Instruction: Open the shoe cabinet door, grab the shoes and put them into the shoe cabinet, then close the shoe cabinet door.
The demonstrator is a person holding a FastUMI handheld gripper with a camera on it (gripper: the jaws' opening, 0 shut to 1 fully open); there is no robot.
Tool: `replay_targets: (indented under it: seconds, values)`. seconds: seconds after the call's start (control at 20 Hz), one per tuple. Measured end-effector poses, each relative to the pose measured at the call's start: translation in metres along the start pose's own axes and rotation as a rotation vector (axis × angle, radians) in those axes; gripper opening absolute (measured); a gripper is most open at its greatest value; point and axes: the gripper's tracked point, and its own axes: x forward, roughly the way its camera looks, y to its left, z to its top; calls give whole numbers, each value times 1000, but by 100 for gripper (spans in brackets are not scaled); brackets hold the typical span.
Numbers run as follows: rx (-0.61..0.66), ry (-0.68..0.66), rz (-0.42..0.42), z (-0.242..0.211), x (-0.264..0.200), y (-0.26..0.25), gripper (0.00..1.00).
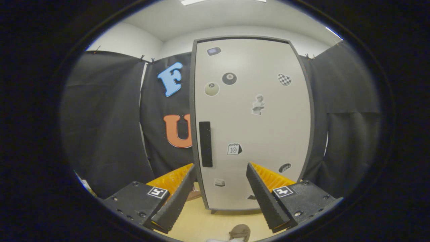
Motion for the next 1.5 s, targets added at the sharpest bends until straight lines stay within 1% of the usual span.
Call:
replay_targets:
  seconds: [0.2, 0.4, 0.55, 0.7, 0.75, 0.9, 0.95, 1.05, 1.1, 1.15, 1.25, 1.4, 1.5]
  values:
    - [8, -1, 15, 9, 50, 19, 99]
    - [21, 7, -13, 10, 94, 22, 99]
    - [35, 32, -28, 3, 116, 23, 98]
    - [46, 32, -47, 4, 128, 21, 93]
    - [45, 46, -60, 2, 132, 19, 86]
    - [40, 43, -80, 4, 129, 19, 76]
    - [43, 51, -80, 2, 134, 18, 70]
    - [60, 67, -59, -3, 132, 23, 52]
    - [49, 71, -61, -2, 131, 23, 49]
    - [40, 71, -61, -4, 133, 21, 41]
    - [31, 74, -42, -4, 131, 21, 37]
    - [21, 105, 15, -6, 123, 21, 33]
    - [-2, 109, 52, -5, 107, 23, 30]
